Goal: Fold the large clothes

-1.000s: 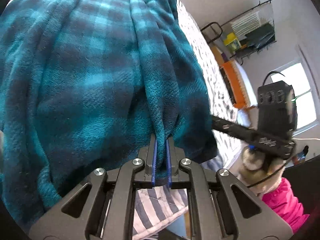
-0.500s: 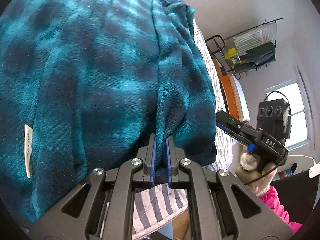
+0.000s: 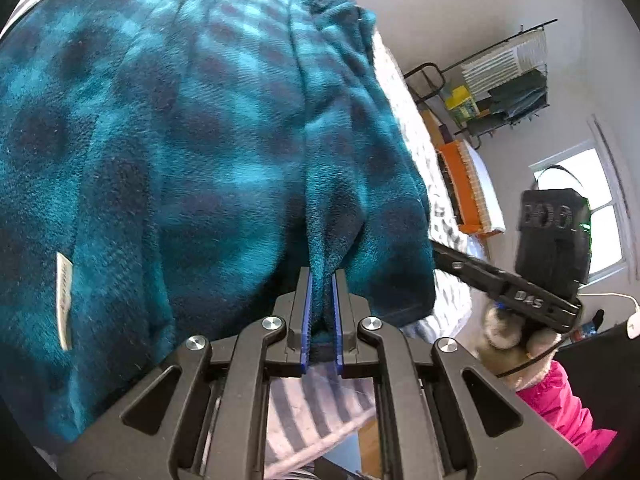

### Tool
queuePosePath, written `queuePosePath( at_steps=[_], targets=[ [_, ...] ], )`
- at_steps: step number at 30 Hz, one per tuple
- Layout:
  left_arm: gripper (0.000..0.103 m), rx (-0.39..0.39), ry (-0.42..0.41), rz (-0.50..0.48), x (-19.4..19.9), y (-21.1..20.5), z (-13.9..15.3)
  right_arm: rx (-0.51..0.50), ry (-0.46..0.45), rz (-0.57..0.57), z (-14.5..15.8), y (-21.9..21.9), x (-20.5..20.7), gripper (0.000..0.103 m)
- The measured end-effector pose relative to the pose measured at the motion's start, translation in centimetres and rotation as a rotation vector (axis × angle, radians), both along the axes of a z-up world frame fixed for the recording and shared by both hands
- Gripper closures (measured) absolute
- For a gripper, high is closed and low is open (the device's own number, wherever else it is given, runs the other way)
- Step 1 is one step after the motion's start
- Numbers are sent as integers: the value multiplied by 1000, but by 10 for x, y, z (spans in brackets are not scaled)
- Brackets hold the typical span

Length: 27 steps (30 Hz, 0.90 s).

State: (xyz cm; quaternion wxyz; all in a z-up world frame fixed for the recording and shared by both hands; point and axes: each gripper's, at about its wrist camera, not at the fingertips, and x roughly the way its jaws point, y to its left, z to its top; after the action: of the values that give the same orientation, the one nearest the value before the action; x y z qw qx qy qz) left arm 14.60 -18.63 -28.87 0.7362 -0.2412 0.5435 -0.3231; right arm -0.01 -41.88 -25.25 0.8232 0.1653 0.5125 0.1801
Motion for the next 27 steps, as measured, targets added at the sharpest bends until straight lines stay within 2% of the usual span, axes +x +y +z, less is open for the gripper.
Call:
queuePosePath(
  at_steps=[2, 4, 5, 8, 11, 13, 14, 15, 17, 20, 22, 27],
  targets=[
    [98, -19, -5, -12, -4, -5, 3, -42, -29, -29, 25, -6, -15, 101],
    [98, 6, -25, -36, -8, -16, 3, -82, -34, -91, 39, -16, -25, 101],
    [101, 32, -33, -51, -10, -23, 0, -110, -28, -118, 39, -23, -28, 101],
    [102, 64, -3, -57, -12, -29, -15, -239, 58, -159, 13, -31, -25, 101],
    [102, 59, -3, -30, -13, -22, -15, -309, 99, -144, -2, -27, -20, 98],
    [102, 54, -25, -13, -16, -14, -7, -346, 79, -126, 5, -22, -19, 93],
    [102, 49, -33, -11, -16, -12, -3, -384, 30, -123, 17, -19, -19, 87],
    [102, 39, -41, -14, -17, -10, 1, -397, -9, -116, 25, -17, -19, 86],
    [102, 33, -55, -19, -21, -7, 9, -364, -96, -88, 44, -15, -15, 86],
    [102, 31, -83, -18, -23, -4, 21, -311, -150, -42, 56, -8, 7, 86],
    [102, 24, -97, -8, -25, -1, 28, -299, -139, -9, 47, 1, 29, 87],
    [102, 19, -110, 34, -21, 23, 35, -274, -62, 28, -3, 33, 64, 88]
  ],
)
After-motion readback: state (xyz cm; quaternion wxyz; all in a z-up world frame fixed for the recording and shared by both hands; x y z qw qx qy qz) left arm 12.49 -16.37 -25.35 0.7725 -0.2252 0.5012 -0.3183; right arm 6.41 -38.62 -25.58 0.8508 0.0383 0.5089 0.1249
